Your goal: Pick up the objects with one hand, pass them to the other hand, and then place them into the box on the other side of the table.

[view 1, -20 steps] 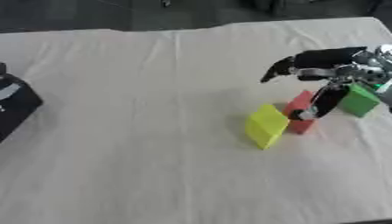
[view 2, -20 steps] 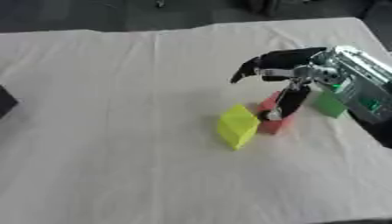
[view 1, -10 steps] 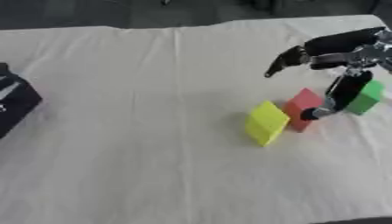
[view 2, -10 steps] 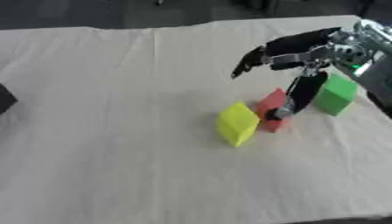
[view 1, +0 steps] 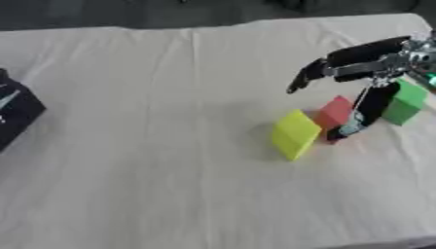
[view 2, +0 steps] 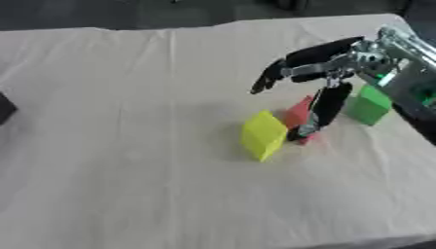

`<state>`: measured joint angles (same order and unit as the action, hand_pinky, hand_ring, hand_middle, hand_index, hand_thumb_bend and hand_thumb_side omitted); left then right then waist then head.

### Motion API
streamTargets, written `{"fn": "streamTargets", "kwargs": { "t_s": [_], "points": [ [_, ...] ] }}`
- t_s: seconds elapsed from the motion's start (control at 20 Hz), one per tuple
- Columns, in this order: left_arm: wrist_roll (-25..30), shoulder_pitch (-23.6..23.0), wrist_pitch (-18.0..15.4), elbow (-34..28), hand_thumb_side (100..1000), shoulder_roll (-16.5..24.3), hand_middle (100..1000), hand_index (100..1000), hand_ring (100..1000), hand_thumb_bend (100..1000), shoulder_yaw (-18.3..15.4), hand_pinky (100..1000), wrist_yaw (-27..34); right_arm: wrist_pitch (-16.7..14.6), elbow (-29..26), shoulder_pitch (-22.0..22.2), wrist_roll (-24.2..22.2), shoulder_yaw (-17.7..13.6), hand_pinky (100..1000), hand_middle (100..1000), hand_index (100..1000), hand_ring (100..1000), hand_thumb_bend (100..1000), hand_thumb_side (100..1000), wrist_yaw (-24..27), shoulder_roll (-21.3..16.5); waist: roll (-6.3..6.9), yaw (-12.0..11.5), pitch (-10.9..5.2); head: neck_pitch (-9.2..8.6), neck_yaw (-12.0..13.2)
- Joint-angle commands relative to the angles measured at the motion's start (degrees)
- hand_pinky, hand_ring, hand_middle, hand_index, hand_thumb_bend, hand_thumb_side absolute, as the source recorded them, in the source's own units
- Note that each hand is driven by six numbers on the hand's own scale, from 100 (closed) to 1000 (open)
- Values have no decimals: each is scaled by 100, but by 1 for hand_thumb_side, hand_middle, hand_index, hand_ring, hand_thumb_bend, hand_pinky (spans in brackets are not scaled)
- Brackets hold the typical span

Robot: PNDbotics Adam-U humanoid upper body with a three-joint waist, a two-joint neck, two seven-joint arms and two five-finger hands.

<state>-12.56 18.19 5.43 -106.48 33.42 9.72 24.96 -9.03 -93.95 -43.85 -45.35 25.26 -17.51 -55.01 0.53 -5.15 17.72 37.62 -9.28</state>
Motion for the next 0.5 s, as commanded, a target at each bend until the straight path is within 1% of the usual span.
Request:
{"fn": "streamTargets", "kwargs": {
  "t_s": [0.05,0.25,0.4,0.5],
  "points": [
    [11,55,8,-95,851,162,907,780,941,111,-19,833,-20,-34,131,-73,95,-36,933,862,928,897,489,223,-198,26,10,-11,-82,-27,-25],
    [14,68,15,-110,848,149,906,774,942,108,-11,833,-19,-147,361,-94,151,34,932,860,930,896,491,217,-410,219,31,-29,-71,-39,-29],
    [-2,66,20,-115,850,148,905,772,942,108,-19,833,-19,-242,483,-121,132,67,933,862,933,898,495,220,-477,296,37,-33,-60,-32,-32],
    [-11,67,31,-112,851,141,906,772,942,109,-14,833,-16,-254,560,-135,109,79,934,859,930,895,509,205,-507,333,34,-33,-55,-19,-37]
  ]
}}
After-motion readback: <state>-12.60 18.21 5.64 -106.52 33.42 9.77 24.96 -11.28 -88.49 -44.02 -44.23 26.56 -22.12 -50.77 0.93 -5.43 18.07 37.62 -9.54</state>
